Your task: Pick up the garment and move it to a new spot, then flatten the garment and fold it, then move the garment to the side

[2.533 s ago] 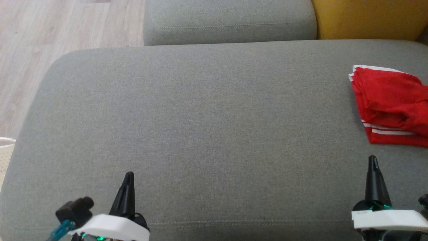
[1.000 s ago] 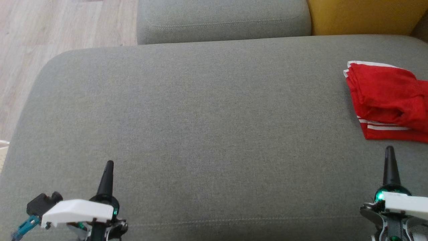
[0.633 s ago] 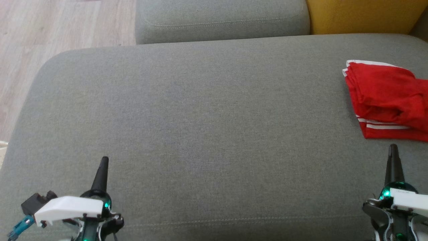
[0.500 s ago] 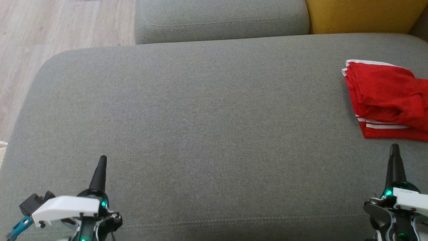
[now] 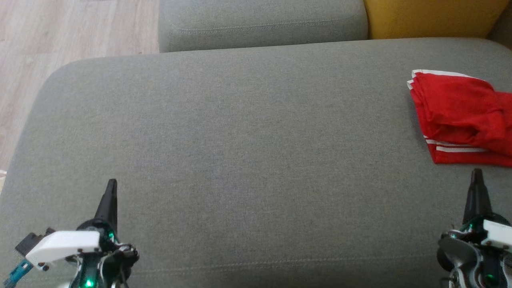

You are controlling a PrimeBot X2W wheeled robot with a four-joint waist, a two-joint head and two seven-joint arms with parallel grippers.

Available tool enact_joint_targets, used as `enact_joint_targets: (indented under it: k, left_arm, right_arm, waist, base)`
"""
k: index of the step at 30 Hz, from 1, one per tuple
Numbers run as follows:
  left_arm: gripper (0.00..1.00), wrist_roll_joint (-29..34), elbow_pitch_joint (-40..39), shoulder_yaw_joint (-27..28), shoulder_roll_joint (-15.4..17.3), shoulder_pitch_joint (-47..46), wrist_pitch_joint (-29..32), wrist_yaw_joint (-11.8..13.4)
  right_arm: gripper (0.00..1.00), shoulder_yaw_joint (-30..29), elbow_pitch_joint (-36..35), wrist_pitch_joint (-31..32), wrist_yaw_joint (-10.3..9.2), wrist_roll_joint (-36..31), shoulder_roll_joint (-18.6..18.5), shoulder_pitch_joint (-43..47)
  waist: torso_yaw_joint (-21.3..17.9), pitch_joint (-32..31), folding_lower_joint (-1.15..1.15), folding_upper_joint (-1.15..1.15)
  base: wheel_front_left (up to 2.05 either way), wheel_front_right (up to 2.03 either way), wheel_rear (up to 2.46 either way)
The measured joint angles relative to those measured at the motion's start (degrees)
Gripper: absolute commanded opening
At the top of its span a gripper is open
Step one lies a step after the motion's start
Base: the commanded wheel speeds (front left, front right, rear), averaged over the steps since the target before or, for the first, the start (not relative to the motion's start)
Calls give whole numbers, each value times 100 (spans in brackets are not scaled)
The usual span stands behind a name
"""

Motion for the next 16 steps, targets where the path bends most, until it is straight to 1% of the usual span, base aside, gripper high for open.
enact_joint_targets:
  k: [8,16]
  left_arm:
    - [0,-534,87,121,-5,-115,121,-88]
    - [0,-537,90,155,-15,-126,144,-88]
  right_arm:
    - [0,-77,26,130,0,554,1,-74]
    - [0,-96,26,135,0,565,1,-74]
  waist:
    - [-20,7,0,0]
    - [-20,7,0,0]
  base:
    - [0,0,0]
    - [0,0,0]
